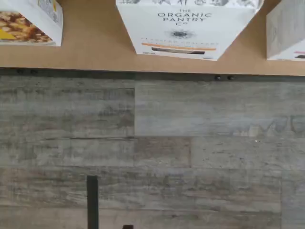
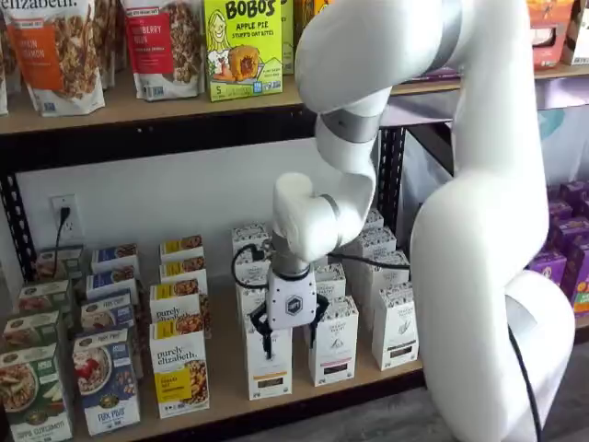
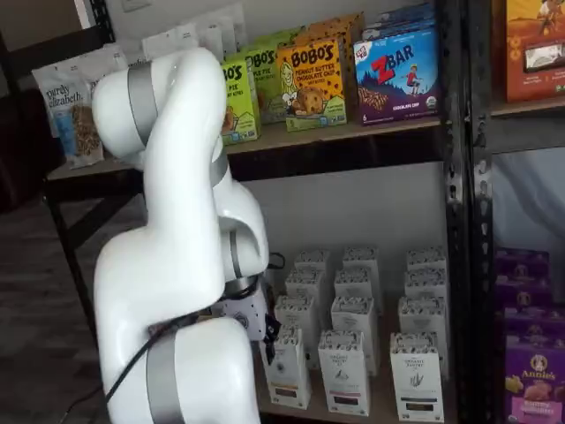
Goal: Pick up the white box with a yellow strip in the middle, on the bottom shelf, the fourth box from the left
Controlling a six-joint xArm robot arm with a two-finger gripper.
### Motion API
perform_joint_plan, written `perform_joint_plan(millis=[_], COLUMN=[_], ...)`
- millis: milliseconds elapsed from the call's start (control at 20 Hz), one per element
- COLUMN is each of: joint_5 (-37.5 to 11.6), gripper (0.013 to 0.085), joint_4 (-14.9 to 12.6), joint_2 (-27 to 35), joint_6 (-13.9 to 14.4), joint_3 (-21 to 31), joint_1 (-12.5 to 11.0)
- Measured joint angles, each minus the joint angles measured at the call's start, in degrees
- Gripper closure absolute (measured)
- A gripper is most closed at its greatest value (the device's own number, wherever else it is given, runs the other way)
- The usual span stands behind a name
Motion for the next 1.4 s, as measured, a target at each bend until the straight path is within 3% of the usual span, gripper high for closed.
perform_joint_plan(millis=[150, 350, 700, 850, 1400], joint_5=[1.01, 1.30, 1.75, 2.32, 4.41], gripper=[0.0130, 0.0130, 0.0130, 0.0130, 0.0130], joint_4=[2.02, 2.13, -2.51, -3.29, 0.22], joint_2=[3.13, 5.61, 11.80, 14.13, 20.26], joint_6=[-2.07, -2.37, 1.52, 1.92, -3.15], joint_3=[-3.64, -6.36, -13.06, -16.12, -25.24], joint_1=[-0.19, -0.41, -0.87, -1.20, -3.04])
